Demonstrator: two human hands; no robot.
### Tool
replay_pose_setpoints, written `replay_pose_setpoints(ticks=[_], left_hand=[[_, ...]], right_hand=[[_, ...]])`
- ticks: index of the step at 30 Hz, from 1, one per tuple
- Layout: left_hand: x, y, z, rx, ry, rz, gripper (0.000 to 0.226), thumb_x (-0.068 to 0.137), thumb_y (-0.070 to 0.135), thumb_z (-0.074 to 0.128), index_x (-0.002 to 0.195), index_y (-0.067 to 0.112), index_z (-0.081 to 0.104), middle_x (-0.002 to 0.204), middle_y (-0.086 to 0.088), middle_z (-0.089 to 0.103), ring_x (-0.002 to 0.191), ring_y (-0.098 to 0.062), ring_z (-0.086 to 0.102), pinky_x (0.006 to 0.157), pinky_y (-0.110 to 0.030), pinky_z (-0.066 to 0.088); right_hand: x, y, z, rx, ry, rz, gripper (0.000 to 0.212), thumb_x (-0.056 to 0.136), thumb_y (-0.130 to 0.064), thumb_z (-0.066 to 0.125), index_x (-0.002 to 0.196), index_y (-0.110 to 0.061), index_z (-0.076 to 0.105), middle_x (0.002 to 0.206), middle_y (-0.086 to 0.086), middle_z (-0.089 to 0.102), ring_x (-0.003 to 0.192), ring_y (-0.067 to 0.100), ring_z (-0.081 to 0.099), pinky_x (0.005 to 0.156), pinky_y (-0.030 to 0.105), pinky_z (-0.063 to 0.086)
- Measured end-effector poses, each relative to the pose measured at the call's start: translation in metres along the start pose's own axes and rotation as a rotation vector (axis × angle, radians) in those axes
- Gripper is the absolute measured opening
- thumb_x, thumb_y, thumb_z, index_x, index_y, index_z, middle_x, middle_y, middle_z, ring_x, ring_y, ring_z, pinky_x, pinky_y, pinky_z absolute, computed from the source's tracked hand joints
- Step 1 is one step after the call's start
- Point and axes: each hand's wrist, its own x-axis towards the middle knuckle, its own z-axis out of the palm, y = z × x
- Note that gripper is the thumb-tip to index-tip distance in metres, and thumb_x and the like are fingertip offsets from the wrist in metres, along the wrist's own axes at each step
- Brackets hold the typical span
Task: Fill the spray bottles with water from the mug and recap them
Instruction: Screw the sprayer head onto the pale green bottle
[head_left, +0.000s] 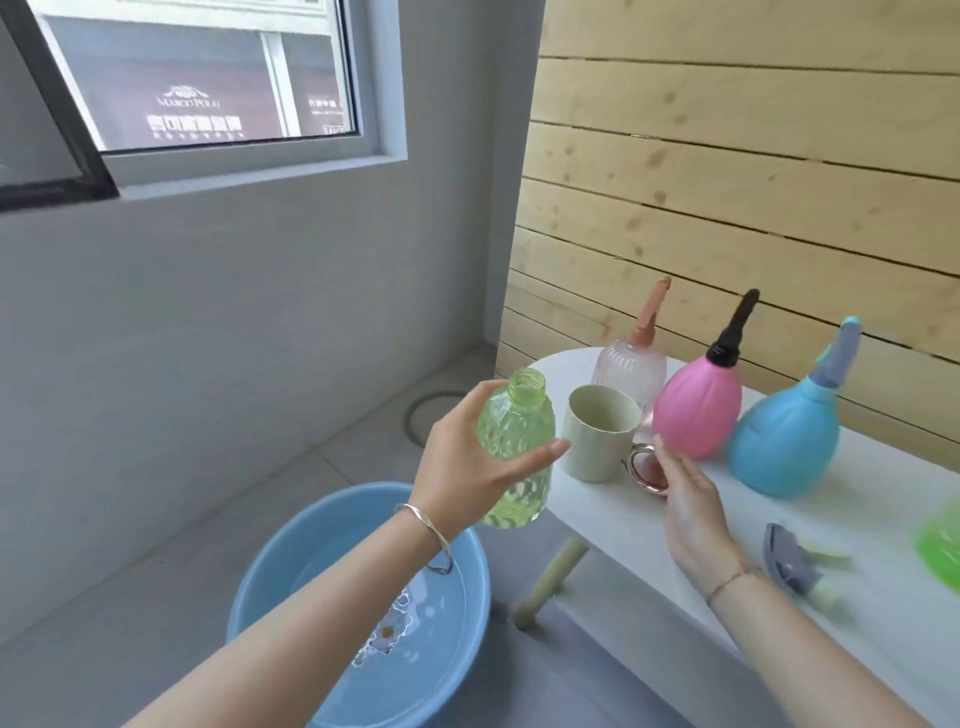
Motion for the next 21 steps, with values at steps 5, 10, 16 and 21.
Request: replay_pose_setpoints(ticks=[5,10,16,21], left_hand=[[-0.005,0.015,0.024,0.015,-0.061,0.021,0.067,0.057,0.070,0.073,0.110,0.032,0.058,0.103,0.020,0.066,0.101,0.003,0.059,0.087,-0.013,0.043],[-0.010,0.031,0.049,-0.004,-0.116,0.031,0.055,0.064,0.048,0.082,0.106,0.042,0.046,0.099,0.037,0.051,0.094,0.025,0.049,0.084,0.002,0.035],[-0.020,0.052,0.094,-0.064,-0.220,0.047,0.068,0.062,0.058,0.075,0.118,0.027,0.053,0.107,0.025,0.058,0.106,0.007,0.052,0.083,0.006,0.030],[-0.033,0.063,0.128,-0.114,-0.287,0.055,0.072,0.062,0.060,0.076,0.122,0.027,0.054,0.109,0.026,0.058,0.106,0.014,0.050,0.091,-0.004,0.036]], right_hand=[[-0.009,-0.028,-0.017,-0.191,-0.083,-0.030,0.017,0.088,-0.028,0.065,0.097,-0.015,0.061,0.090,-0.004,0.062,0.085,0.008,0.055,0.079,0.020,0.041],[-0.027,-0.075,-0.072,-0.368,-0.071,-0.217,0.009,0.086,-0.026,0.069,0.088,-0.018,0.065,0.087,-0.007,0.066,0.081,0.002,0.057,0.074,0.012,0.041],[-0.032,-0.079,-0.164,-0.809,-0.046,-0.188,0.016,0.075,-0.025,0.080,0.078,-0.013,0.069,0.081,-0.001,0.069,0.079,0.016,0.060,0.071,0.022,0.043],[-0.037,-0.058,-0.182,-0.934,-0.097,-0.107,0.024,0.068,-0.037,0.083,0.079,-0.023,0.068,0.084,-0.006,0.067,0.080,0.007,0.057,0.067,0.019,0.040]])
